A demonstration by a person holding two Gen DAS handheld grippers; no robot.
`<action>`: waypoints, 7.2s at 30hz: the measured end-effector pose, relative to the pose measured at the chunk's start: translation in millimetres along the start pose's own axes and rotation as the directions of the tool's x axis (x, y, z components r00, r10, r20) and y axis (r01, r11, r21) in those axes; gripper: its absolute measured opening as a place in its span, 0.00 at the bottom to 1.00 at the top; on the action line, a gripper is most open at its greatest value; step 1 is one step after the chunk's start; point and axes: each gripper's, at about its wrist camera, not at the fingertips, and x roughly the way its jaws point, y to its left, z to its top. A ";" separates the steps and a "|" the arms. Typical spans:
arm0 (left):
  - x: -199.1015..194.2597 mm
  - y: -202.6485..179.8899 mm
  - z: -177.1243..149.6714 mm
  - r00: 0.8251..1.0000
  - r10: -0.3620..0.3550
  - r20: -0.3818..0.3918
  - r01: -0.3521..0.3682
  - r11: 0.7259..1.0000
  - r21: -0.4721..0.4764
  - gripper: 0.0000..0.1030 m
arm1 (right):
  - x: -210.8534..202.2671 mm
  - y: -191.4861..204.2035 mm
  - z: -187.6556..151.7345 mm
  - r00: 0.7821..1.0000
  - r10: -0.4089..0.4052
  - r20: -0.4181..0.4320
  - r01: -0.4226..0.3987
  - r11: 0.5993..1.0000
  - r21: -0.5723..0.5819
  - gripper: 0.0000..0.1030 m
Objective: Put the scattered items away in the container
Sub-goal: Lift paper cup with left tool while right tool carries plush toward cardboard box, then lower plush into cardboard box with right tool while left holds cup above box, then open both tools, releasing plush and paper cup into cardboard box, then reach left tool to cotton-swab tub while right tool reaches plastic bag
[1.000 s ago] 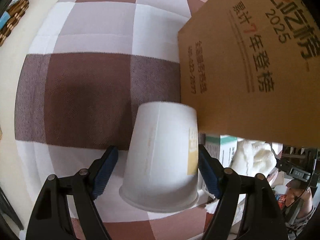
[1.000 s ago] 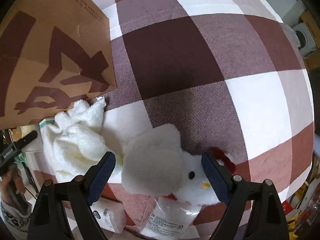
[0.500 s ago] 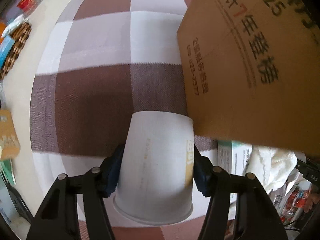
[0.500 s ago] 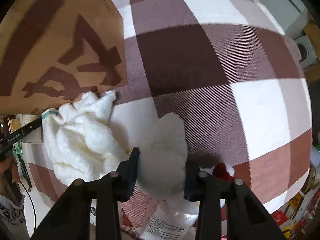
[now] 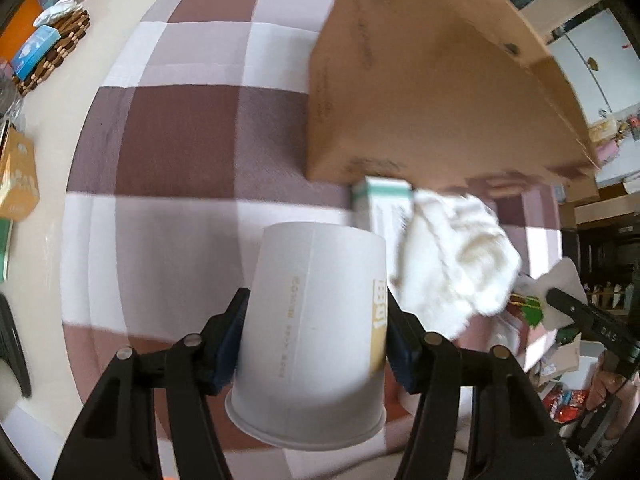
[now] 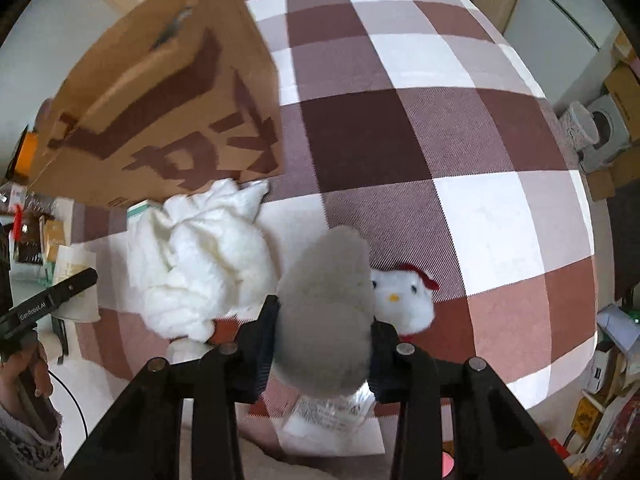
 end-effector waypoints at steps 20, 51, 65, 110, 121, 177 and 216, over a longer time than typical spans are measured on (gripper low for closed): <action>-29.0 -82.0 -56.5 0.999 0.015 -0.029 -0.014 0.999 0.038 0.60 | -48.6 34.7 -48.4 0.999 0.032 0.001 -0.032 0.992 -0.119 0.36; -79.5 -112.5 -10.4 0.996 0.021 0.092 -0.029 0.996 0.088 0.61 | -110.3 74.8 -15.6 0.988 0.063 0.142 -0.041 0.988 -0.150 0.37; -87.4 -117.9 24.7 0.992 0.000 0.126 -0.014 0.994 0.112 0.61 | -122.2 70.8 9.1 0.980 0.070 0.188 -0.055 0.995 -0.083 0.37; -81.7 -83.7 140.4 0.984 -0.003 0.176 -0.002 1.000 0.031 0.61 | -115.3 58.4 124.6 0.972 0.028 0.232 -0.039 0.998 0.044 0.37; -59.7 -78.7 149.9 0.991 -0.010 0.131 0.010 1.000 -0.006 0.61 | -94.8 52.3 136.0 0.980 0.027 0.195 -0.048 0.993 0.107 0.38; -63.2 -56.6 99.3 0.999 -0.024 0.028 0.025 0.999 -0.035 0.77 | -113.5 49.5 83.0 0.976 -0.099 0.192 0.001 0.891 0.454 0.65; 15.4 -125.1 -57.2 0.896 -0.164 -0.413 0.246 0.957 0.152 0.77 | -34.0 76.1 -78.0 0.998 -0.014 0.056 -0.036 0.615 0.788 0.77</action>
